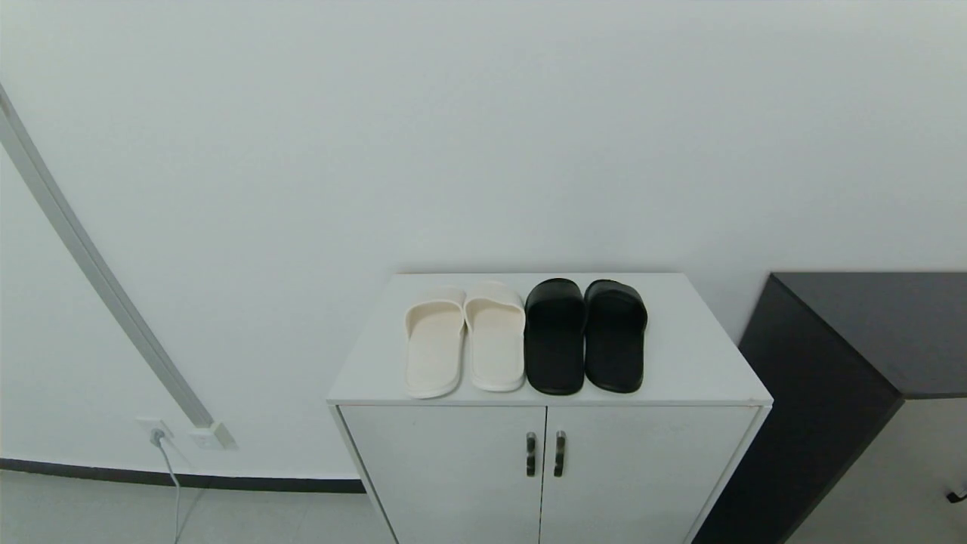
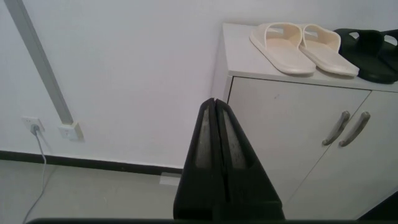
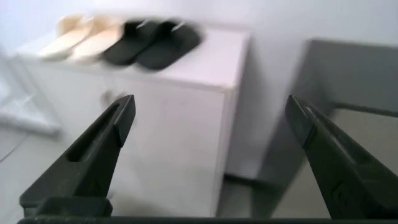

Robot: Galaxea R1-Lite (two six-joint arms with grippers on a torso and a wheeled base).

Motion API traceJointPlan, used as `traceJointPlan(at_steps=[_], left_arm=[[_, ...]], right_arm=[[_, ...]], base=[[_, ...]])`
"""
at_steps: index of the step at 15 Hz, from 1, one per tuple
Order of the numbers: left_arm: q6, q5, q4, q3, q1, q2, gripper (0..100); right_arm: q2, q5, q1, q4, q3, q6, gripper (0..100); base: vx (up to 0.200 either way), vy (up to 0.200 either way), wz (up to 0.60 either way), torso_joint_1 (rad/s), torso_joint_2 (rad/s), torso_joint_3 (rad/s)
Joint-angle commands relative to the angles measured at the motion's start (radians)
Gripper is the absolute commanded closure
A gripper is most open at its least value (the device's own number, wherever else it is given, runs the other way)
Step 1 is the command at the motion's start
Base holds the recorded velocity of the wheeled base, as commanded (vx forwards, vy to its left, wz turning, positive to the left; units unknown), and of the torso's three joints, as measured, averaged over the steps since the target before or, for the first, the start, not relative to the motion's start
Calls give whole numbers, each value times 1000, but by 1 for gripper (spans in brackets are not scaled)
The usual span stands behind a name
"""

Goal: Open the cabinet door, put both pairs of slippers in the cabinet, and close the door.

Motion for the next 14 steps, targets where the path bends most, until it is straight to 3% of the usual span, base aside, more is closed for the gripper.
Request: traceJointPlan(at_steps=[1,4,7,10,14], left_arm=[[0,0,0,0,0,1,100],[2,-7,0,0,0,1,100],[5,-50,0,0,0,1,100],[3,-50,0,0,0,1,100],[-1,-50,0,-2,0,3,100]], right_arm=[[224,118,18,-23,20,-4,0],[439,144,108,-124,-32,40,0],[689,100,298,-281,-104,91,0],[908,-84,542,-442,-182,215,0],[1166,-333,705,-508,-377,229,0]], base=[[0,0,0,0,0,0],[0,0,0,0,0,0],[0,0,0,0,0,0],[0,0,0,0,0,0],[0,0,0,0,0,0]])
